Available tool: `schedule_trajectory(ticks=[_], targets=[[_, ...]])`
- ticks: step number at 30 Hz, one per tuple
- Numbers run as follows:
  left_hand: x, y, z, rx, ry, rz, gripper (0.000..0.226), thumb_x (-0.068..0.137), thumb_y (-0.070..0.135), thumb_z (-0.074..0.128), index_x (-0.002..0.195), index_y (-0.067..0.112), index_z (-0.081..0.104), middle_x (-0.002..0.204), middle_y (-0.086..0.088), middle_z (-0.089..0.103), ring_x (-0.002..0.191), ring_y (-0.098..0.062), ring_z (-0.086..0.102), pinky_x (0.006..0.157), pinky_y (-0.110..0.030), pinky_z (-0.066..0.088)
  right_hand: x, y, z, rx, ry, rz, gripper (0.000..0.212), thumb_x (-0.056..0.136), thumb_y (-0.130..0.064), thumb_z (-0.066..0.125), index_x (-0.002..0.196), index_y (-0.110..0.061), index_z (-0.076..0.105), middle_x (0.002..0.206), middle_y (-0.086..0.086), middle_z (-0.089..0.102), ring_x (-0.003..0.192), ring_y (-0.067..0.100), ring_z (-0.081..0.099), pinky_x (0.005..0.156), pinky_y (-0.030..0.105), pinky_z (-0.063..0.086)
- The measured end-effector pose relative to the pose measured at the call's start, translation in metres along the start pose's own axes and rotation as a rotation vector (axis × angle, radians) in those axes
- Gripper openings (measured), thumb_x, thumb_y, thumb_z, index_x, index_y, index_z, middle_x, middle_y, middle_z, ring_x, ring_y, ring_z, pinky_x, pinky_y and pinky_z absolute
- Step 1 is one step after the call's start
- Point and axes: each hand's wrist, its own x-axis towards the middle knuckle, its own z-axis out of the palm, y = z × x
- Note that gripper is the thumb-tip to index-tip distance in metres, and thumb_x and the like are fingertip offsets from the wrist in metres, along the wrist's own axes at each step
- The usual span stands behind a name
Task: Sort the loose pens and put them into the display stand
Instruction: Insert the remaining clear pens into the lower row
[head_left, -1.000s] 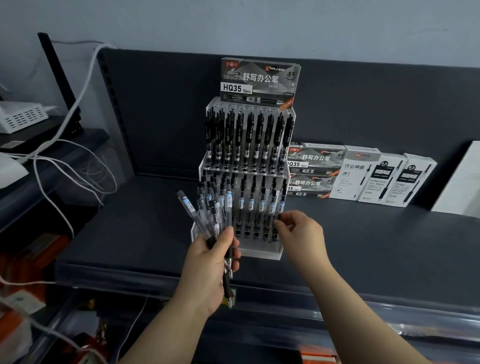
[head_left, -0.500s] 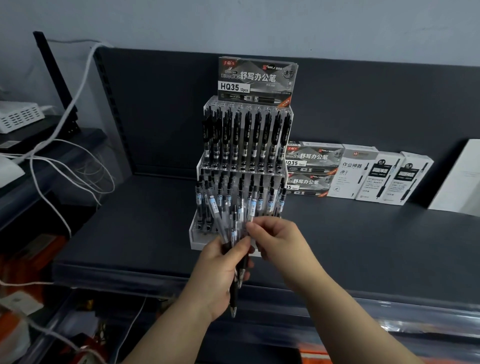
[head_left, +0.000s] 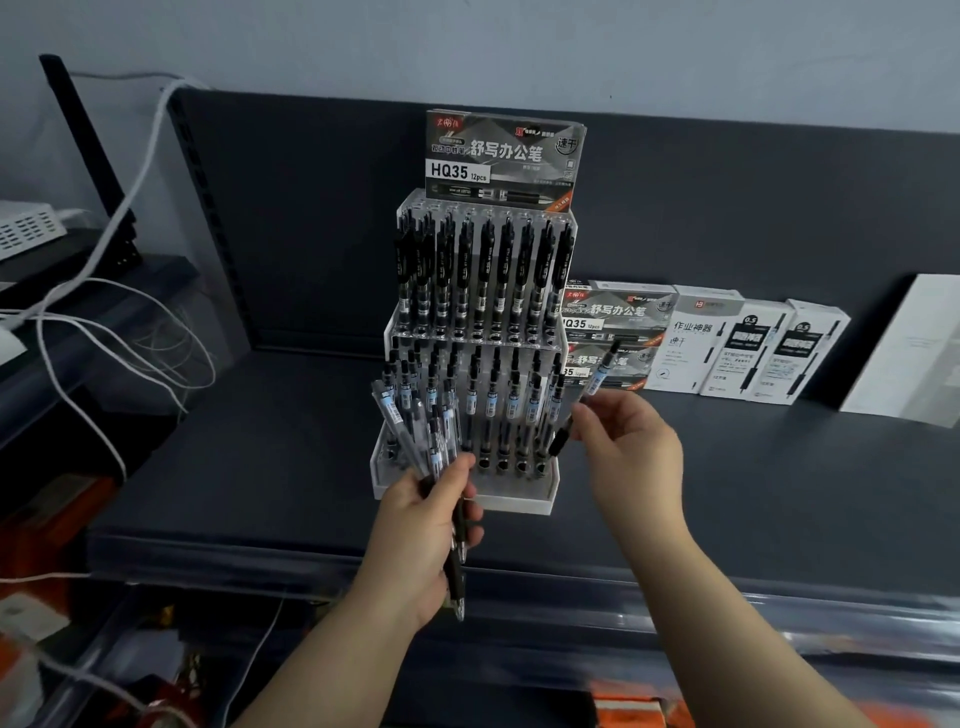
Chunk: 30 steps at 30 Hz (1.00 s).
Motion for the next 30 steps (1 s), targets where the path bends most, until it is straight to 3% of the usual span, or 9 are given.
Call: schedule_trajectory(ticks=[2,9,19,24,30], targets=[[0.000,0.000,0.001,-0.009,-0.002,0.015,0.017,0.091,0.022,0.057,0.098,0.007,0.063,0.066,0.001,0.056,0.057,-0.011,0.052,0.047,-0.024,0.046,-0.002,0.004,0.002,-0.086,-0.012,-0.016,0.007,0.087,-0.021,0.064,0.084,-0.027,0.061,0.075,-0.009,0.067,0.072,0.006,0.064,0.063,0.009,0.045],[-0.001,0.002,0.002,-0.051,-0.008,0.033,0.012,0.091,0.022,0.058,0.094,0.011,0.062,0.063,0.001,0.065,0.055,-0.012,0.051,0.045,-0.024,0.044,-0.009,0.019,0.009,-0.309,-0.143,-0.038,0.001,0.088,-0.020,0.063,0.089,-0.021,0.063,0.067,-0.015,0.060,0.064,-0.003,0.056,0.056,0.003,0.042],[-0.003,0.000,0.000,0.007,-0.055,0.071,0.008,0.094,0.014,0.052,0.094,0.009,0.058,0.071,-0.001,0.069,0.059,-0.011,0.052,0.047,-0.025,0.044,-0.007,0.021,0.012,-0.430,-0.172,-0.108,0.011,0.090,-0.020,0.059,0.096,-0.013,0.067,0.067,-0.009,0.060,0.063,0.004,0.056,0.056,0.008,0.039],[-0.002,0.000,-0.001,0.008,-0.063,0.081,0.010,0.093,0.015,0.054,0.096,0.007,0.060,0.071,0.000,0.070,0.062,-0.012,0.054,0.048,-0.025,0.046,-0.007,0.019,0.014,-0.553,-0.172,-0.171,0.014,0.092,-0.021,0.057,0.095,-0.011,0.065,0.082,0.003,0.066,0.074,0.019,0.060,0.065,0.029,0.047],[-0.001,-0.001,-0.002,-0.013,-0.034,0.055,0.008,0.092,0.013,0.056,0.096,0.008,0.061,0.079,-0.003,0.067,0.068,-0.014,0.056,0.051,-0.026,0.049,-0.007,0.017,0.013,-0.579,-0.180,-0.180,0.013,0.092,-0.022,0.056,0.092,-0.012,0.064,0.077,0.000,0.060,0.069,0.016,0.054,0.062,0.026,0.040]])
